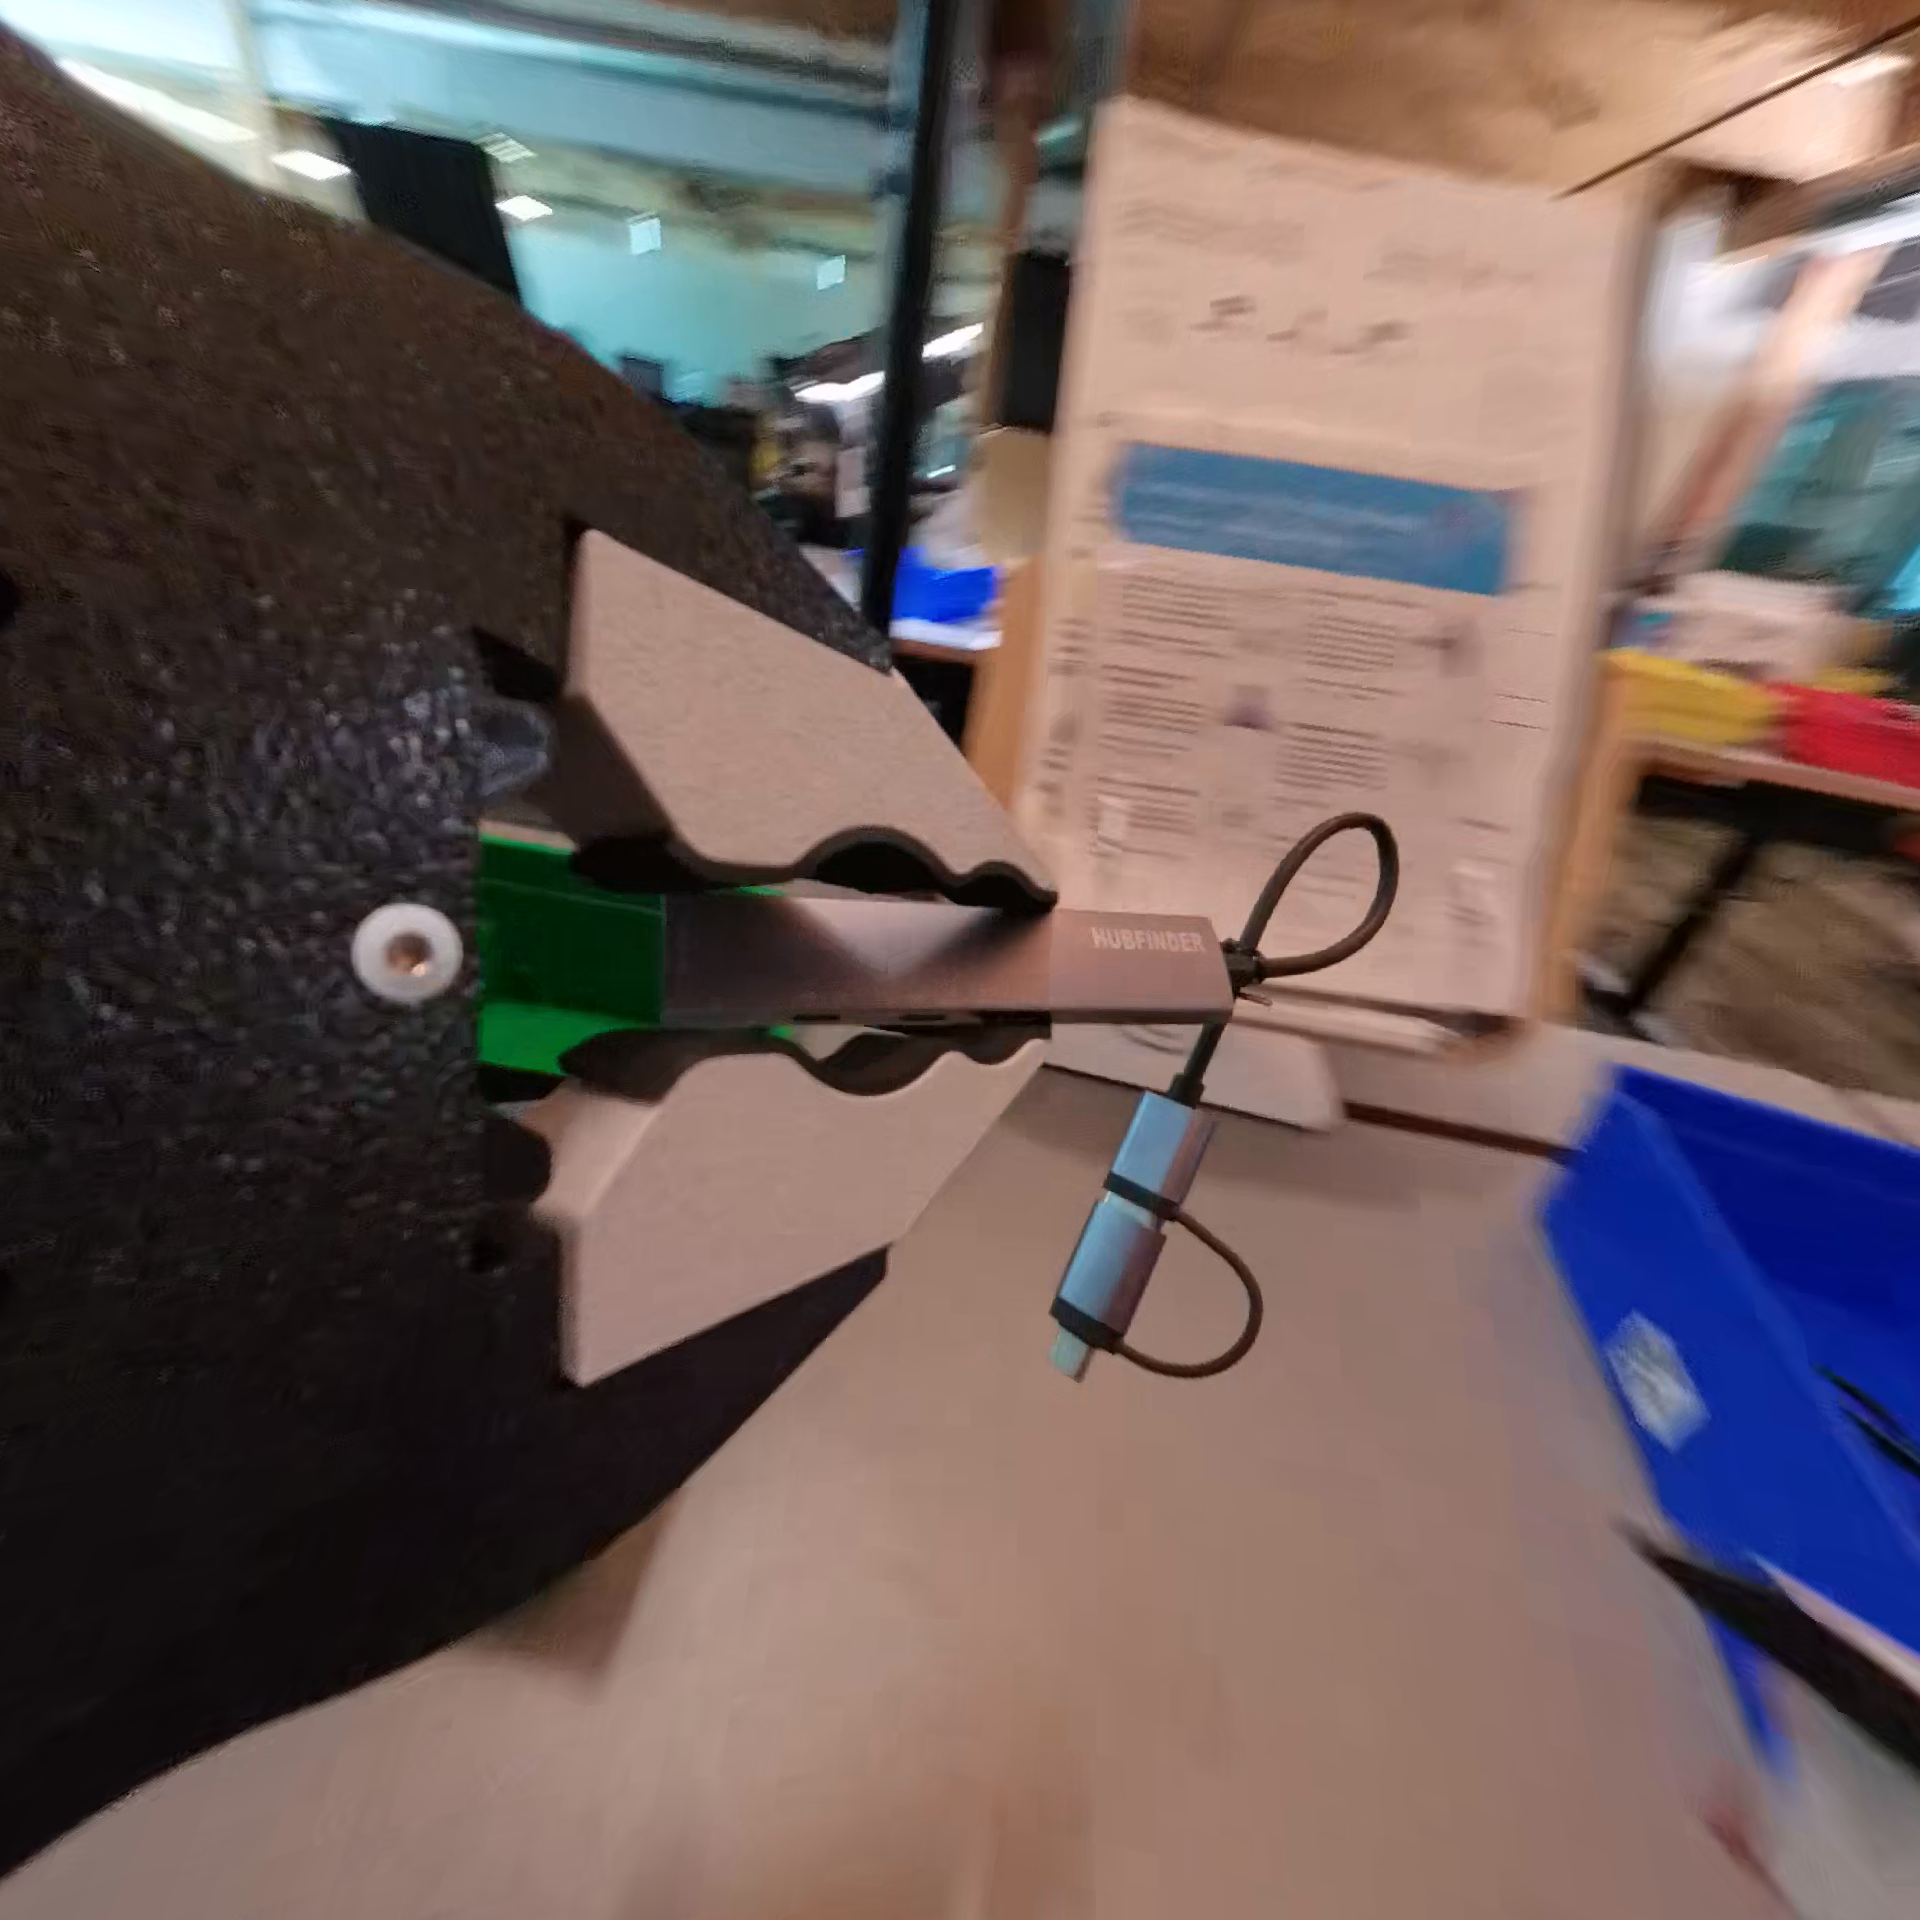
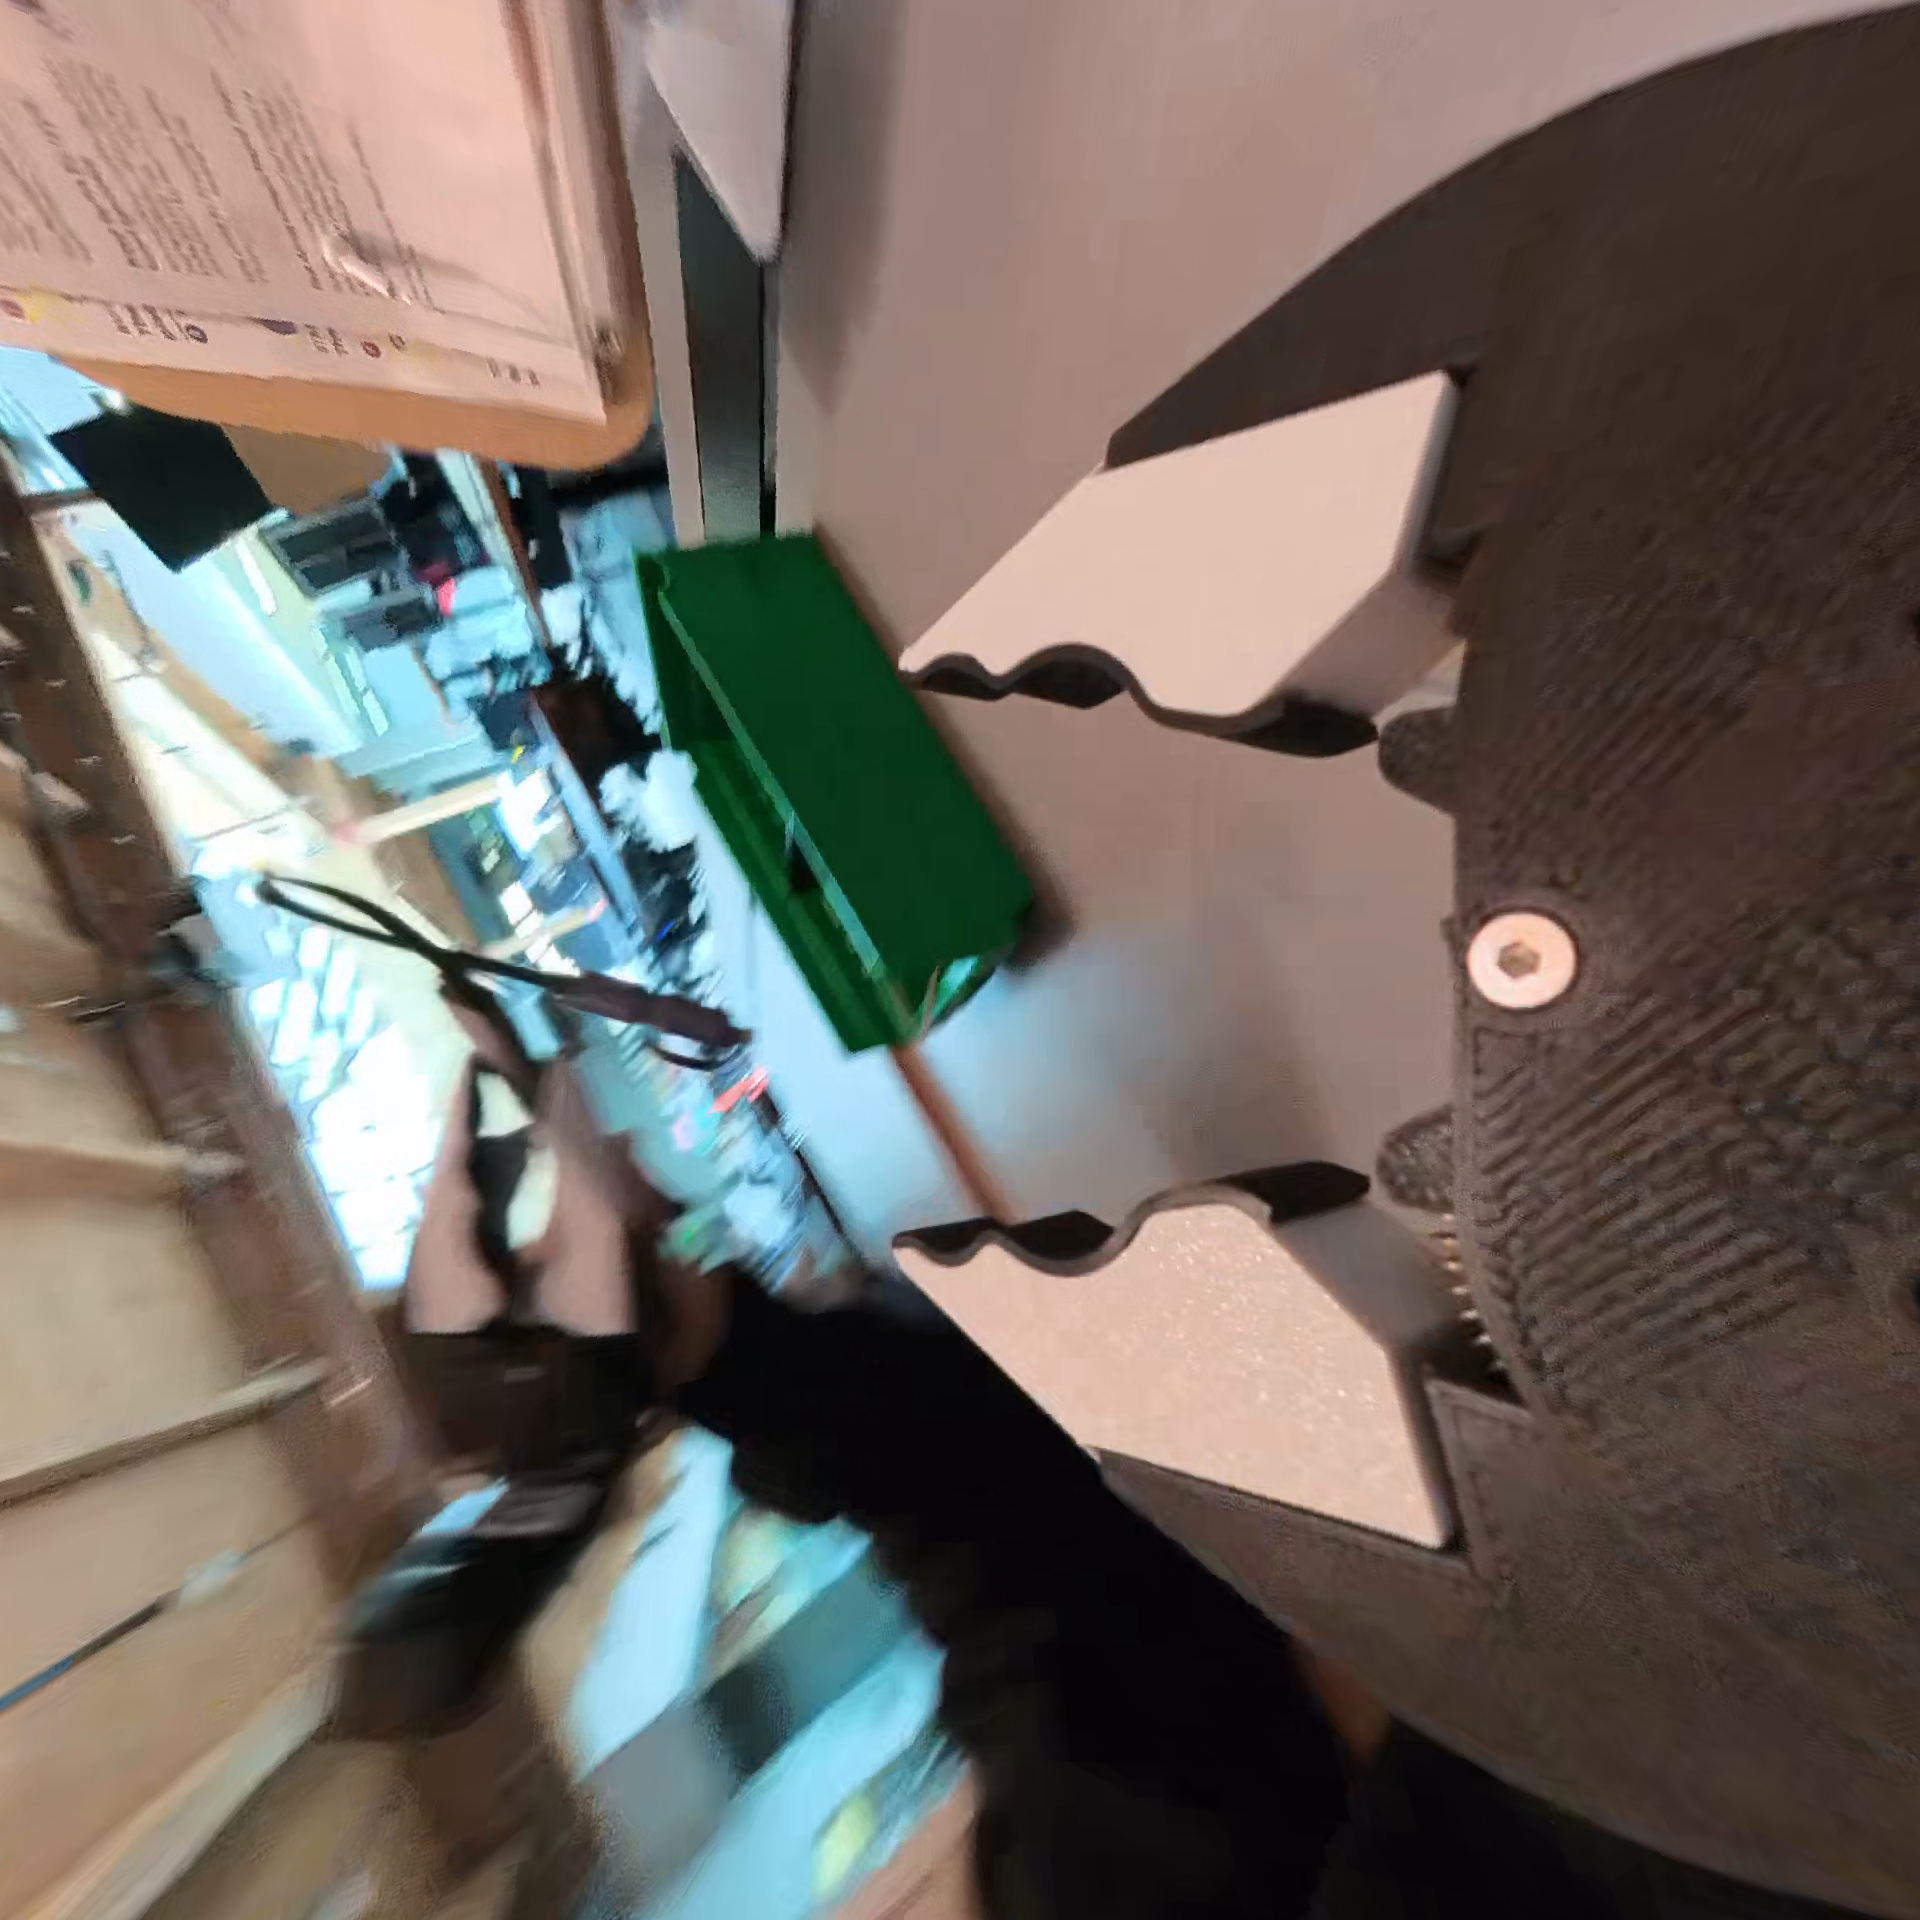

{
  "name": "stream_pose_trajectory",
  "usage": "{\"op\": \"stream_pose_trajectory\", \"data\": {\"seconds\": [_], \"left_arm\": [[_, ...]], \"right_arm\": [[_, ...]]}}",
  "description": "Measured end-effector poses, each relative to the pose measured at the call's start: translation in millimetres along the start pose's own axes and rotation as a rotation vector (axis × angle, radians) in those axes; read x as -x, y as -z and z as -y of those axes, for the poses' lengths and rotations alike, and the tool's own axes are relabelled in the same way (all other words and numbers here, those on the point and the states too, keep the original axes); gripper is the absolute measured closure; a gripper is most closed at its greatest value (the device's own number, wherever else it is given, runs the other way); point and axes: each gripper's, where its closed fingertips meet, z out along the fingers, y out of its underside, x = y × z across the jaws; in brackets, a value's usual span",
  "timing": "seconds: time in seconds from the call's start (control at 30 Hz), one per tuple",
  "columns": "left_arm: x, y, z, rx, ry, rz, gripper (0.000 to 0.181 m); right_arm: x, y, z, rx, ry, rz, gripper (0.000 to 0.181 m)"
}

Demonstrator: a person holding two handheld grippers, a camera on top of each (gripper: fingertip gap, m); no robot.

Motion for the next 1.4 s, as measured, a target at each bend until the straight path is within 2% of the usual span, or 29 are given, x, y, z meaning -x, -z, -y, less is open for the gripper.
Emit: {"op": "stream_pose_trajectory", "data": {"seconds": [0.03,0.13,0.27,0.3,0.37,0.43,0.5,0.53,0.57,0.63,0.73,0.8,0.87,0.93,1.0,1.07,1.13,1.2,1.3,1.4], "left_arm": [[-18.8,5.2,22.4,-0.065,-0.046,0.002,0.162],[-76.9,14.4,73.5,-0.208,-0.196,-0.005,0.162],[-122.1,18.6,106.7,-0.260,-0.369,0.015,0.162],[-129.3,18.5,109.5,-0.258,-0.399,0.001,0.162],[-137.1,17.9,112.9,-0.255,-0.461,-0.004,0.162],[-145.2,19.0,117.9,-0.279,-0.489,-0.034,0.162],[-148.3,20.0,122.1,-0.299,-0.491,-0.047,0.162],[-149.0,18.9,121.3,-0.292,-0.493,-0.055,0.162],[-148.6,17.3,119.6,-0.285,-0.486,-0.058,0.162],[-149.5,15.6,118.5,-0.309,-0.424,-0.082,0.162],[-147.7,13.9,117.2,-0.347,-0.245,-0.113,0.156],[-135.6,12.1,113.5,-0.344,-0.082,-0.079,0.135],[-117.8,13.8,107.0,-0.352,0.154,-0.037,0.123],[-100.9,25.7,103.5,-0.445,0.456,-0.026,0.118],[-88.7,29.9,87.4,-0.499,0.830,-0.035,0.123],[-102.3,21.8,75.2,-0.527,1.104,-0.156,0.125],[-124.8,6.5,64.4,-0.499,1.311,-0.284,0.127],[-137.7,1.7,67.7,-0.564,1.459,-0.405,0.131],[-137.8,2.9,67.9,-0.691,1.619,-0.465,0.142],[-147.3,-3.7,58.3,-0.663,1.657,-0.465,0.159]], "right_arm": [[7.1,-0.4,3.6,-0.041,-0.108,0.058,0.083],[28.4,-2.4,2.6,-0.064,-0.337,0.210,0.096],[55.3,-4.8,-13.9,0.021,-0.326,0.291,0.098],[61.3,-4.5,-16.6,0.035,-0.315,0.310,0.099],[70.8,-3.8,-22.1,0.060,-0.293,0.342,0.112],[69.6,-6.0,-28.5,0.085,-0.276,0.323,0.119],[70.5,-5.9,-30.8,0.086,-0.265,0.341,0.139],[75.9,-3.5,-29.5,0.081,-0.268,0.389,0.160],[78.6,-2.5,-28.7,0.083,-0.274,0.414,0.168],[75.9,-1.7,-30.7,0.107,-0.245,0.407,0.171],[72.6,-1.9,-30.8,0.120,-0.280,0.388,0.174],[68.8,-4.8,-29.5,0.102,-0.345,0.370,0.174],[55.4,-6.1,-24.8,0.058,-0.416,0.312,0.174],[41.7,-2.9,-20.9,0.027,-0.465,0.273,0.174],[31.4,0.2,-15.6,-0.025,-0.518,0.248,0.174],[27.5,-0.6,-13.9,-0.070,-0.592,0.248,0.174],[28.6,-4.8,-20.0,-0.073,-0.660,0.260,0.174],[30.1,-9.4,-30.5,-0.052,-0.704,0.259,0.175],[28.9,-12.6,-46.3,-0.012,-0.703,0.226,0.175],[28.5,-14.0,-53.9,0.018,-0.650,0.196,0.175]]}}
